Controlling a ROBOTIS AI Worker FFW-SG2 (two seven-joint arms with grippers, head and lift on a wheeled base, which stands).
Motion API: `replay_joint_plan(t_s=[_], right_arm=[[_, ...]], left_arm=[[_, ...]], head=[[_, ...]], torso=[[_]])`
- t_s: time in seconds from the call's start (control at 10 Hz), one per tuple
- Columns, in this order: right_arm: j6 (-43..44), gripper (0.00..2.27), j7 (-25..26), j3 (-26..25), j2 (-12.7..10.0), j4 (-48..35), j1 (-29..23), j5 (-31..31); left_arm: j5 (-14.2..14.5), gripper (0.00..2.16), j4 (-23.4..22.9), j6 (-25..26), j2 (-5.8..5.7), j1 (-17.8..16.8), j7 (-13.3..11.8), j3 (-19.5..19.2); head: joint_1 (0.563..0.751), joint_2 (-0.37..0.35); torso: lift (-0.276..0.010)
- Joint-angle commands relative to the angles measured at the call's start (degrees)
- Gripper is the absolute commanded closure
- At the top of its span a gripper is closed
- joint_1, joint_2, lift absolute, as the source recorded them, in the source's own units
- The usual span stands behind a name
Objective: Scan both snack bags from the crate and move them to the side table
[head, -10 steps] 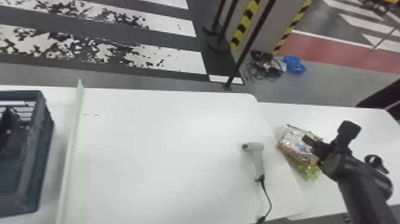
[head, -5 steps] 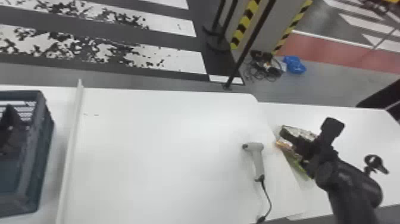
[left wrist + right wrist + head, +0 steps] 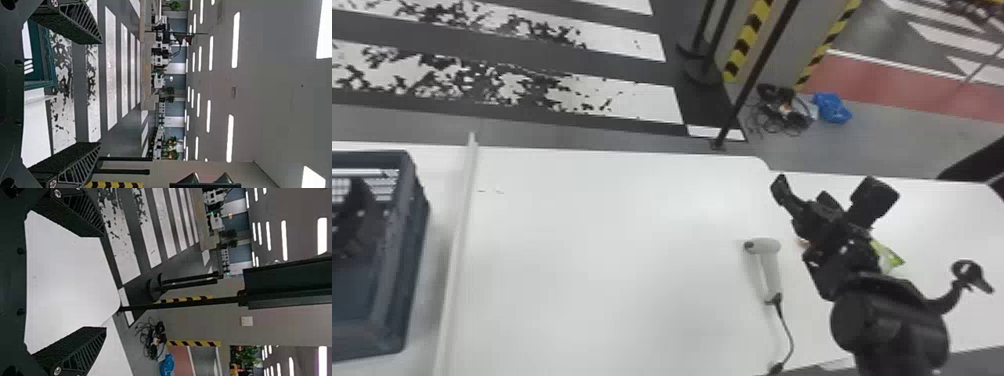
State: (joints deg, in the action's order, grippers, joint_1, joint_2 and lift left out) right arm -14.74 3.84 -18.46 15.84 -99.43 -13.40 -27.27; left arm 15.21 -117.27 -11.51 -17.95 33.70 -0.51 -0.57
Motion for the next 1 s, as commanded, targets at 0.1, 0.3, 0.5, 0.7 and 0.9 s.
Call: replay_joint_plan(t_s=[0.1,0.3,0.5,0.7,0.9], right_arm=[[5.46,0.08,0.47,5.11,-4.06,-10.43,-6.28,4.86],[5.63,0.08,2.05,11.35,-7.76,-16.85,-10.06,11.36],[5.99,0.08,3.90,16.18,-9.16,-22.21,-14.98,15.14],[5.99,0.08,5.30,18.82,-9.07,-25.55,-20.08,17.95],[8.80,0.08,5.57,20.05,-8.63,-26.69,-25.71,17.69]], left_arm=[[0.62,0.07,-2.61,5.67,0.19,0.14,0.24,-0.22],[0.88,0.07,-5.78,13.58,1.07,0.67,1.47,-0.31],[0.70,0.07,-10.26,21.49,1.25,1.99,2.09,-0.31],[0.79,0.07,-11.84,21.32,1.25,4.01,2.18,0.22],[0.09,0.07,-11.75,15.16,0.81,7.26,3.67,1.89]], head=[[0.695,-0.234],[0.695,-0.174],[0.695,-0.095],[0.695,-0.062],[0.695,-0.040]], torso=[[-0.029],[-0.029],[-0.029],[-0.029],[-0.029]])
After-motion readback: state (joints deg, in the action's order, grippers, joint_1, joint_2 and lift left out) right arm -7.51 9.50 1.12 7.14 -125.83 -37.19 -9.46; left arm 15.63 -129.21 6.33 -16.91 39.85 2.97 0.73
